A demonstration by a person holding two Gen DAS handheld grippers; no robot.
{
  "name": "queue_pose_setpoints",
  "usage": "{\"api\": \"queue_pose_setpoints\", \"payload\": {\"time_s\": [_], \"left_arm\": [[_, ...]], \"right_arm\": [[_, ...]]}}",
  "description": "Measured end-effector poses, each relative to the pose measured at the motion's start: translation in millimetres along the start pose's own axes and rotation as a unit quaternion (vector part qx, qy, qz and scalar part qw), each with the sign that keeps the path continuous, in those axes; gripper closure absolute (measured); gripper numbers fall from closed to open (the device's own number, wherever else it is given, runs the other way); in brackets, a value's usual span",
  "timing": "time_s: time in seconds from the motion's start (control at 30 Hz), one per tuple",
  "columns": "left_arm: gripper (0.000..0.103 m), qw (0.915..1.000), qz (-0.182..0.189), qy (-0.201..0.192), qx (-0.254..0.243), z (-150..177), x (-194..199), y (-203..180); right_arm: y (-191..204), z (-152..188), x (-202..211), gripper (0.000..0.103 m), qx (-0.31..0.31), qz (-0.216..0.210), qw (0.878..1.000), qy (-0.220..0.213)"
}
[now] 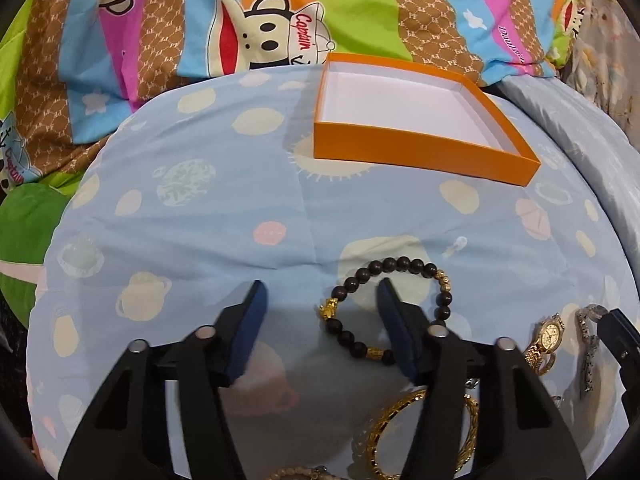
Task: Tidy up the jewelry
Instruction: 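Grasp the black bead bracelet with the left tool while the right holds the watch, then carry the bead bracelet and silver watch over the orange box with both tools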
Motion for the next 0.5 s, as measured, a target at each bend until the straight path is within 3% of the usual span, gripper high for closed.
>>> {"api": "queue_pose_setpoints", "payload": {"time_s": [0.07, 0.17, 0.33, 0.5], "left_arm": [[0.079, 0.9999, 0.010, -0.003, -0.004, 0, 2, -2], [0.095, 0.9994, 0.034, 0.002, -0.005, 0, 3, -5], [0.096, 0.9982, 0.059, -0.003, -0.008, 1, 12, -10], [0.096, 0.9978, 0.065, -0.005, -0.012, 1, 18, -13]], "right_arm": [[0, -1, -3, 0.087, 0.000, 0.002, 1.000, 0.003], [-2, -1, -6, 0.087, -0.002, 0.003, 1.000, 0.006], [-2, -1, -6, 0.087, -0.003, 0.006, 1.000, 0.006], [-6, 4, -20, 0.086, -0.012, 0.000, 0.999, 0.037]]}}
Point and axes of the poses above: each gripper's, at about its wrist camera, not at the fingertips, and x roughly against the way its jaws point, y to its left, z to its underside, the point moved 9 cm from there along -x, roughly the way its jaws point, and after that the axes turned 14 degrees about y, right-handed, at the moved point
